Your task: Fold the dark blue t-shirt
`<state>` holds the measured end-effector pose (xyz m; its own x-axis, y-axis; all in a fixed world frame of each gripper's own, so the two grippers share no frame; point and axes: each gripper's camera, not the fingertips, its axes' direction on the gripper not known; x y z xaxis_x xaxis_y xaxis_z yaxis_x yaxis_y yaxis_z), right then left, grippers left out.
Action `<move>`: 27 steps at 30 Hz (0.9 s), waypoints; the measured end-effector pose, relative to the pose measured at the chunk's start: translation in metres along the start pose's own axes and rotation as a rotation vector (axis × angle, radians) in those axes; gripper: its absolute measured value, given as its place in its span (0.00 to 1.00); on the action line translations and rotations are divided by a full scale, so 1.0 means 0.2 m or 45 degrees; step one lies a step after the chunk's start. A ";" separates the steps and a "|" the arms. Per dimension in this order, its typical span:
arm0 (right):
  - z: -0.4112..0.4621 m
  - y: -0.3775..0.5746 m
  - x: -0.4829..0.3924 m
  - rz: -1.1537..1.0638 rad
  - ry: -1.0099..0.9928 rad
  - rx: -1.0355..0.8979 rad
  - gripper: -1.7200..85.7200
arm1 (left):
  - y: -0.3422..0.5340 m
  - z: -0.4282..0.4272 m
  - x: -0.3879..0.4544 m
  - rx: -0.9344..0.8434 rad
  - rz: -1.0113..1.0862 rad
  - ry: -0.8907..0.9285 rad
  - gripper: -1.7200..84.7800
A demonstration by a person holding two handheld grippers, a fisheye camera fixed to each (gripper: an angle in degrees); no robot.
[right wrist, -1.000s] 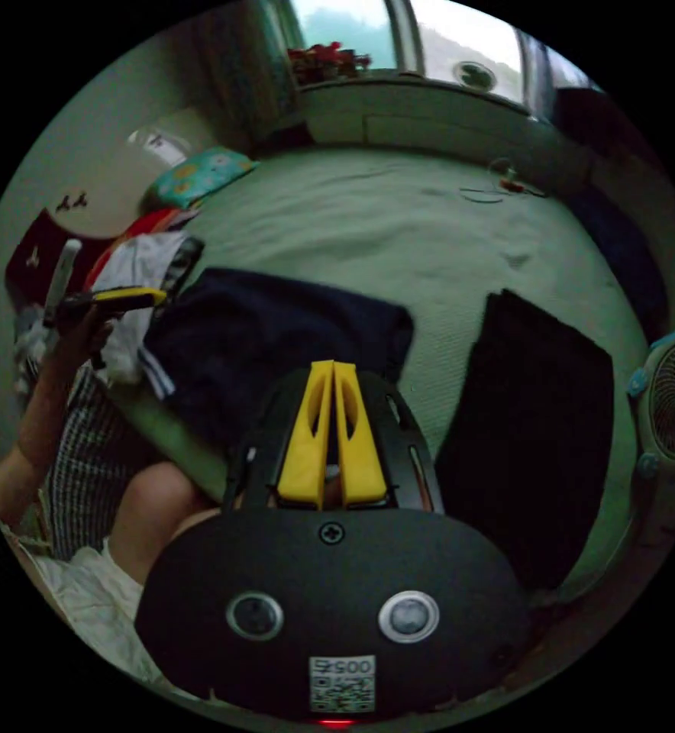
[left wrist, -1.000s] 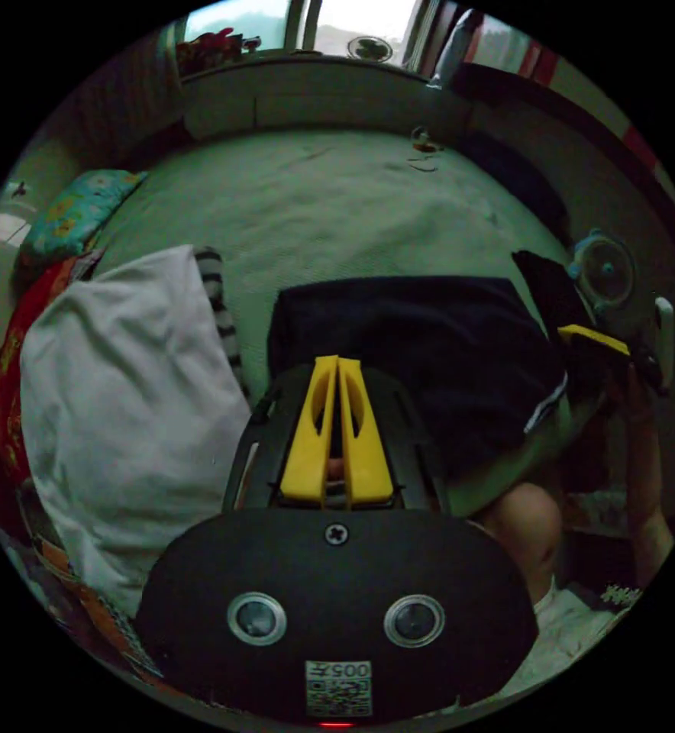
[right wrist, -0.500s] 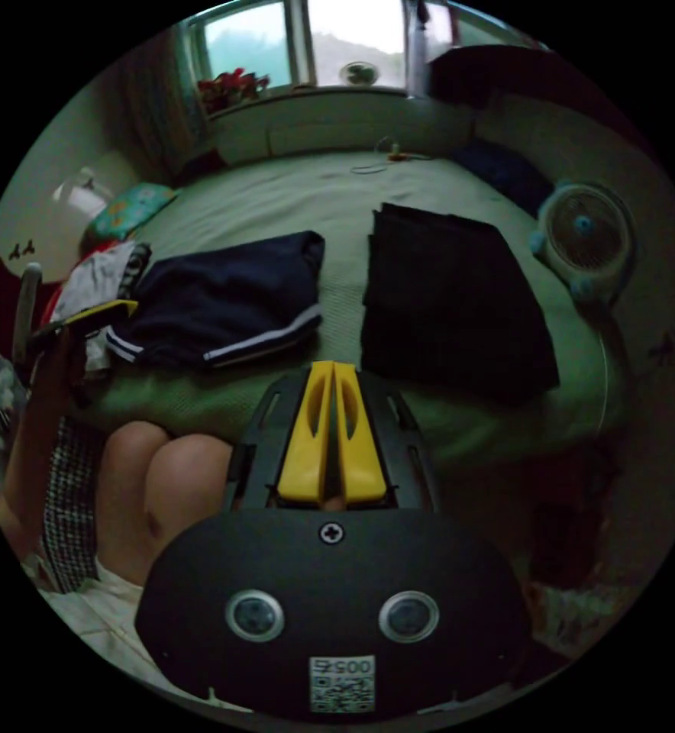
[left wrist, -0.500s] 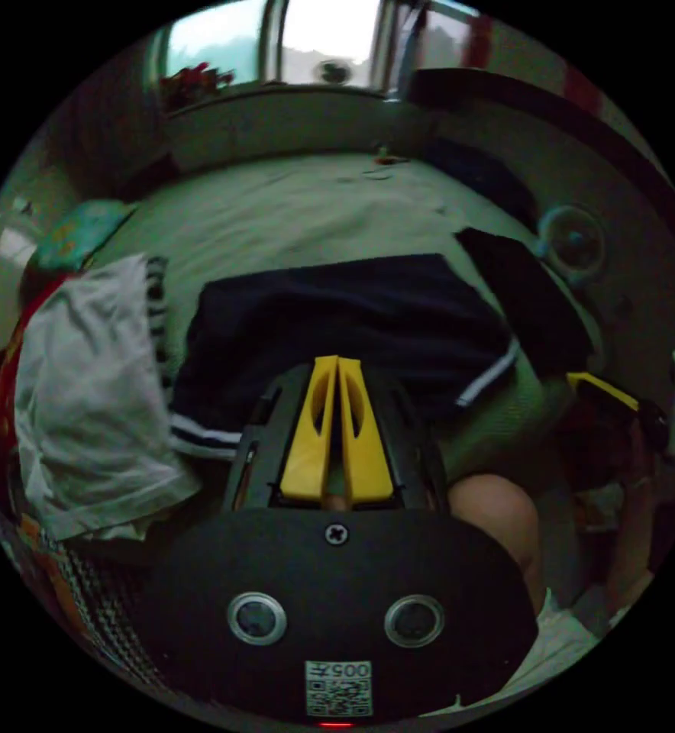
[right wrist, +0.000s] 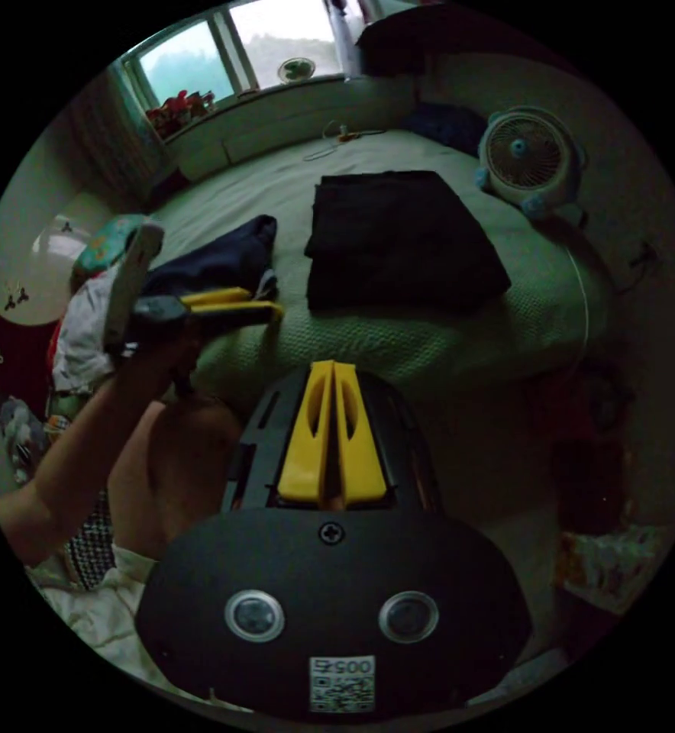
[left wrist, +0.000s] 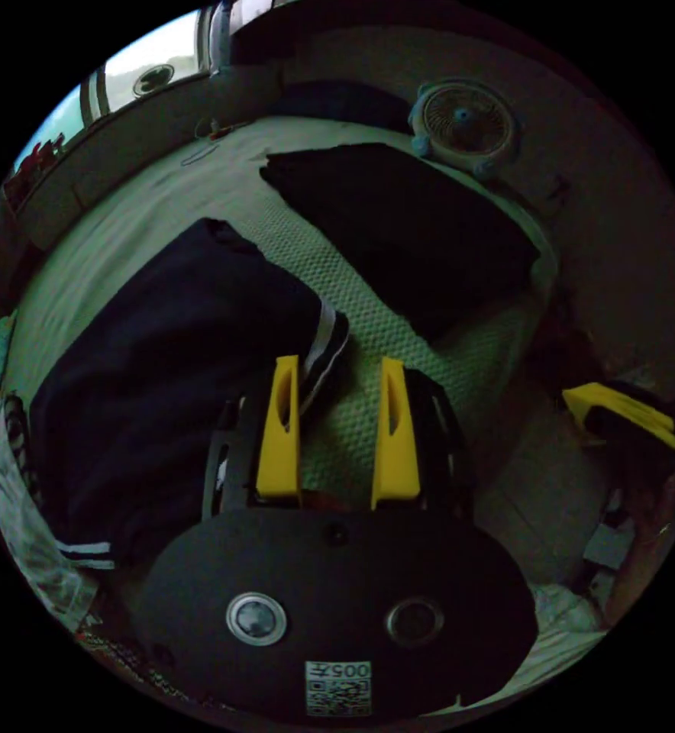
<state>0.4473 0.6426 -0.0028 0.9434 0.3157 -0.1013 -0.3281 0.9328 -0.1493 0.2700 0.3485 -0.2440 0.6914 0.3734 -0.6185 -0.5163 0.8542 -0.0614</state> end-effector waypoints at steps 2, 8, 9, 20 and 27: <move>0.03 -0.06 -0.01 -0.008 -0.026 -0.001 0.01 | 0.05 -0.04 0.01 0.025 -0.085 -0.015 0.11; 0.19 -0.54 -0.18 -0.146 -0.149 -0.010 0.03 | 0.22 -0.24 -0.05 0.123 -0.120 0.071 0.07; 0.23 -0.67 -0.24 -0.179 -0.177 -0.018 0.05 | 0.24 -0.27 -0.07 0.144 -0.130 0.081 0.07; 0.92 -1.54 -0.73 -0.152 -0.423 -0.457 0.13 | 0.70 -0.48 -0.26 0.286 -0.182 0.162 0.08; 1.10 -1.76 -1.03 -0.058 -0.376 -0.470 0.03 | 0.95 -0.52 -0.43 0.314 -0.183 0.238 0.08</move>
<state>0.3795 0.2873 0.2878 0.9126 0.3622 0.1896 -0.2308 0.8393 -0.4923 0.0602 0.4418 -0.2844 0.6316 0.1894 -0.7518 -0.2664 0.9637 0.0190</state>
